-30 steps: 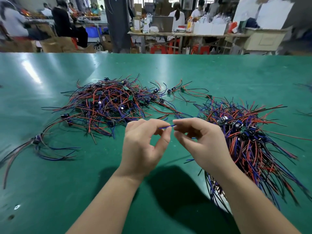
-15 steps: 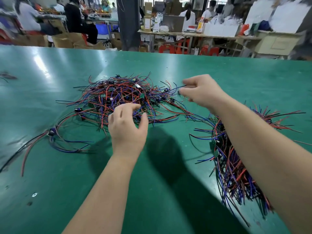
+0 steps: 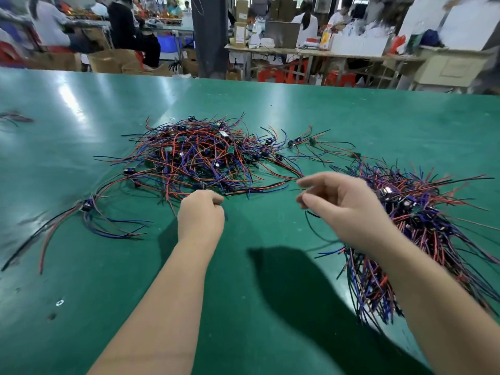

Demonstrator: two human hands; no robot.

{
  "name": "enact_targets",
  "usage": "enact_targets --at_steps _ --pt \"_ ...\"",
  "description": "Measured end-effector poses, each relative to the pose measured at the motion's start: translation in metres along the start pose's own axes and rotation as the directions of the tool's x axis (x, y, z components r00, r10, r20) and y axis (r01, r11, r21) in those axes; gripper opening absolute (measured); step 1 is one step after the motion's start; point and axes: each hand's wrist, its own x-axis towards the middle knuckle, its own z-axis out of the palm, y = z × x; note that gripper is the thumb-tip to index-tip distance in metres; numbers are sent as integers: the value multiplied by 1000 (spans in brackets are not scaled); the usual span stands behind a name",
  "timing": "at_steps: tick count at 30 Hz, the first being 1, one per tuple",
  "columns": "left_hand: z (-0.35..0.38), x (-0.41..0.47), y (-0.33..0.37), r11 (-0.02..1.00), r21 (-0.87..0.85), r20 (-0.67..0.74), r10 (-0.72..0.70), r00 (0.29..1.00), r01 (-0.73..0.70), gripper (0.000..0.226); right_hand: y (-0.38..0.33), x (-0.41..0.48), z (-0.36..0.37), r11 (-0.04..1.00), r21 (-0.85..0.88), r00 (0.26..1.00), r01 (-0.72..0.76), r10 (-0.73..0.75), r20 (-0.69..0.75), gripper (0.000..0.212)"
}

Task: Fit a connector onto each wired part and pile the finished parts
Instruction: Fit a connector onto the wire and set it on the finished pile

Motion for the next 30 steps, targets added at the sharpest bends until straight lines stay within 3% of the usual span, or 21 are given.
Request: enact_targets --at_steps 2,6,10,13,16,18,20,23,25,30 --pt "1 -2 2 999 -31 -44 20 999 -21 31 12 -9 8 1000 -2 999 -24 24 -34 28" --pt "0 -2 -4 978 208 -44 13 999 -4 41 33 -20 17 998 -42 997 -52 50 -58 33" --pt "0 4 -9 998 46 -62 -37 997 40 22 38 -26 17 998 -44 995 -44 40 -86 34" --pt "1 2 -8 998 62 -65 -24 998 28 26 37 -27 19 997 -49 995 -56 52 -90 32" --pt "-1 2 -11 980 197 -192 2 981 37 34 36 -28 20 997 -36 994 -70 66 -87 30" --pt "-6 3 -13 980 171 -274 -51 960 101 45 35 -29 21 997 -30 994 -71 68 -85 30" --pt "-7 6 -17 973 170 -230 -117 966 158 53 34 -29 21 997 -27 994 -71 68 -86 31" --pt "-3 9 -23 946 278 -124 -136 983 166 34 33 -29 21 997 -23 994 -78 75 -83 30" --pt "-3 10 -25 948 282 -132 -117 984 151 24 32 -30 20 996 -13 993 -85 84 -78 30" --pt "2 12 -24 948 301 -181 -55 982 108 25 29 -30 17 997 -5 993 -82 82 -84 31"
